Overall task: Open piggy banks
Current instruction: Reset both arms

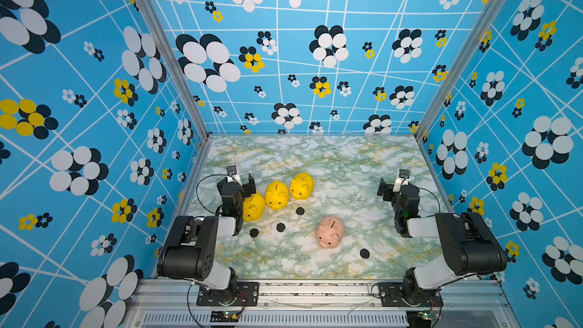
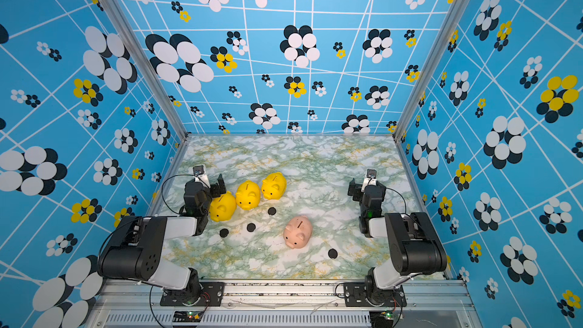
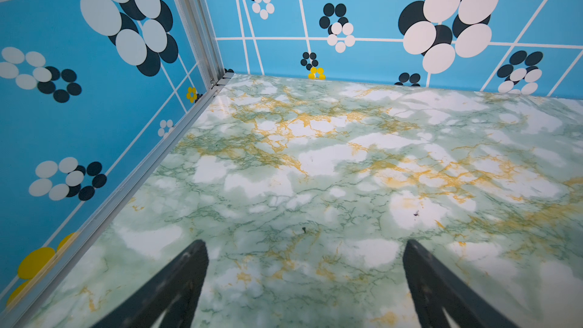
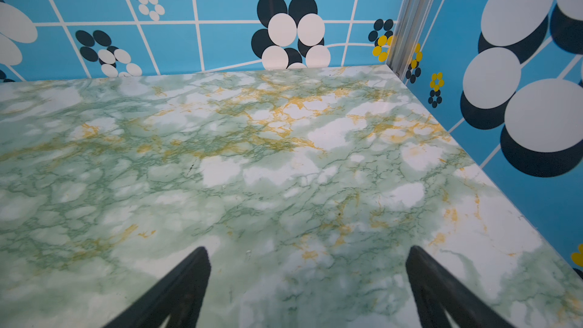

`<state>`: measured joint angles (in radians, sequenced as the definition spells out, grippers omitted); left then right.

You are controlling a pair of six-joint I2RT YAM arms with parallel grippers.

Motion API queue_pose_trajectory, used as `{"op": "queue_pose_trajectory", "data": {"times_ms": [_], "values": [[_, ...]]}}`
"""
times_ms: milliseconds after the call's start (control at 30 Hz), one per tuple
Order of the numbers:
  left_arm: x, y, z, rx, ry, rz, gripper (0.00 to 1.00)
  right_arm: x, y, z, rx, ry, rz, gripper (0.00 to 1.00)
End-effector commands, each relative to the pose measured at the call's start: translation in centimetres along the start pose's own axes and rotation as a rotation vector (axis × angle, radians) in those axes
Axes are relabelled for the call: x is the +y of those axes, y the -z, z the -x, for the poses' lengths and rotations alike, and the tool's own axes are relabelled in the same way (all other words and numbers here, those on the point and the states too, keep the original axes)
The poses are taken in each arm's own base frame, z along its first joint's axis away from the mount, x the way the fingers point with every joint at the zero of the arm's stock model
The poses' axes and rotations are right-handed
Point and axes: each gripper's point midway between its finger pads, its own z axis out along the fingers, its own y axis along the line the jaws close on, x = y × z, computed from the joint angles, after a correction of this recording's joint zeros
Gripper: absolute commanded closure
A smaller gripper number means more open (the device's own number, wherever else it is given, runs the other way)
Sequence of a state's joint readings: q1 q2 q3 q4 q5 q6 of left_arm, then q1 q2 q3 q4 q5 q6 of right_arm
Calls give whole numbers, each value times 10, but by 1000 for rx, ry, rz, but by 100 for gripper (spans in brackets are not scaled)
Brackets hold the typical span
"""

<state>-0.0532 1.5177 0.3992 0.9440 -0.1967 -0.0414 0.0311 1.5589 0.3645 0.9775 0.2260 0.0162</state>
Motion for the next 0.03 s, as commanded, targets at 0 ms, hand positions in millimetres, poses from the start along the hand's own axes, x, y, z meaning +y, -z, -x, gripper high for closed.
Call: {"op": "queue_pose_trajectory", "data": {"times_ms": [0], "values": [[-1,2,-25,70,-21,-14,1,-1,-1,-2,9,-16,-2,1]]}}
